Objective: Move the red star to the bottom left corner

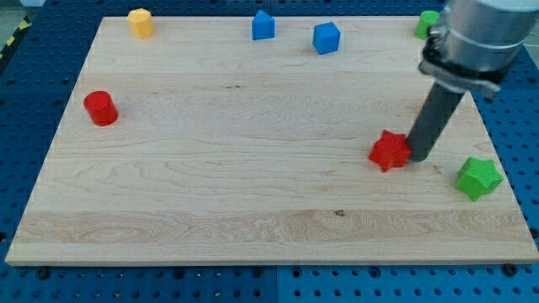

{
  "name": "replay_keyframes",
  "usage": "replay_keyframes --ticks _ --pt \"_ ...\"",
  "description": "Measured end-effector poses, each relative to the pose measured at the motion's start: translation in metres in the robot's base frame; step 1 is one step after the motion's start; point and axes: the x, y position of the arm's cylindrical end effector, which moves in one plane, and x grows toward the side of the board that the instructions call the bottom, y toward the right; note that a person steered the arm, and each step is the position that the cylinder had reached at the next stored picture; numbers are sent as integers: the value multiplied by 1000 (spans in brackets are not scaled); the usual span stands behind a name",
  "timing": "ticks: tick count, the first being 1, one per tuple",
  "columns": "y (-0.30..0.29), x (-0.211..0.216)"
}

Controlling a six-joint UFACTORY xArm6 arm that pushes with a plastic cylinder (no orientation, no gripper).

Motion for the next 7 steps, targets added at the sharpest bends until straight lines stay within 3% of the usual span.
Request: replay_keyframes --ticks 2,5,7 --pt "-110 12" --pt "-19 -1" --pt "-82 -34"
